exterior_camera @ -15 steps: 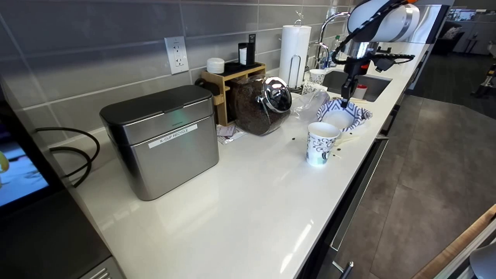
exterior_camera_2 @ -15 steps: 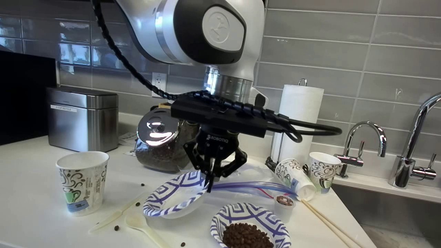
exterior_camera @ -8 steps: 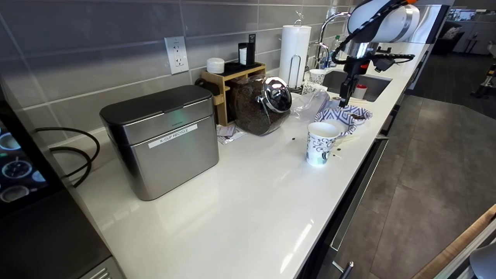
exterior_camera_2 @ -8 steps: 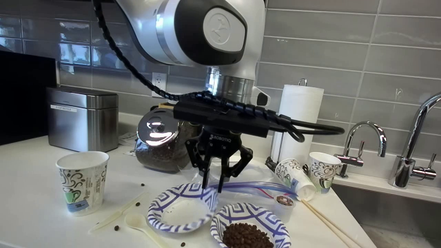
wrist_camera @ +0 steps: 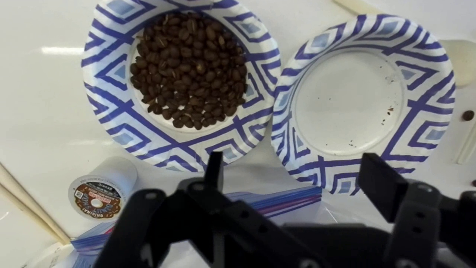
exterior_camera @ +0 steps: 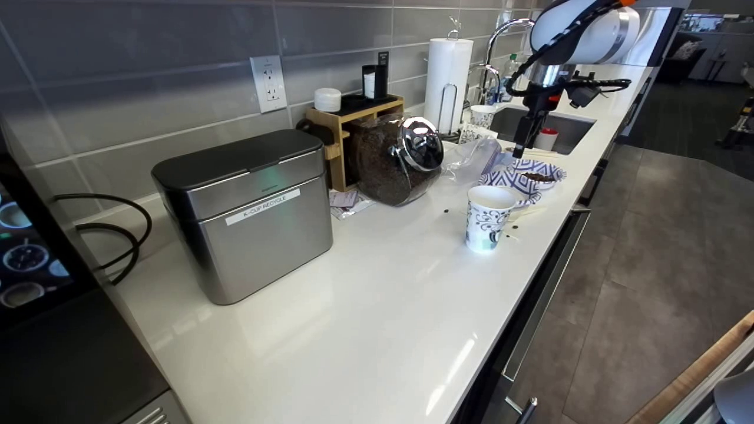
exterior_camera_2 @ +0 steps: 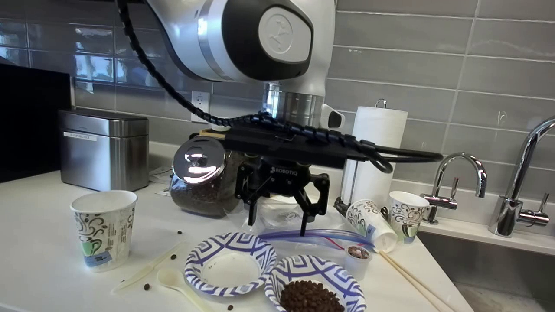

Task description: Pour the contents in the bowl on the left into the bowl on the right.

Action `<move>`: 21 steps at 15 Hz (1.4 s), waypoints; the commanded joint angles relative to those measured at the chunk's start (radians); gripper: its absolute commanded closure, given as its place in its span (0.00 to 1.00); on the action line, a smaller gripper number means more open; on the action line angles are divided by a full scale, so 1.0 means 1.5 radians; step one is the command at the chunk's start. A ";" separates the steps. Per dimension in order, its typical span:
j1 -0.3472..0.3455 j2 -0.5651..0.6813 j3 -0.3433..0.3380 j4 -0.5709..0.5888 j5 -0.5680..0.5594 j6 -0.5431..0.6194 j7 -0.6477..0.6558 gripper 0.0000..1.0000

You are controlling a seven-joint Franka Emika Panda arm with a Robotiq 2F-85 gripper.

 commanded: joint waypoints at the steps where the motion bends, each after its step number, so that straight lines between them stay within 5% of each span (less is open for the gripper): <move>1: -0.008 -0.017 0.009 -0.008 -0.012 0.006 0.007 0.00; 8: -0.001 -0.025 0.003 0.032 -0.113 -0.129 0.064 0.00; 21: -0.002 -0.071 0.003 0.061 -0.099 -0.218 0.053 0.00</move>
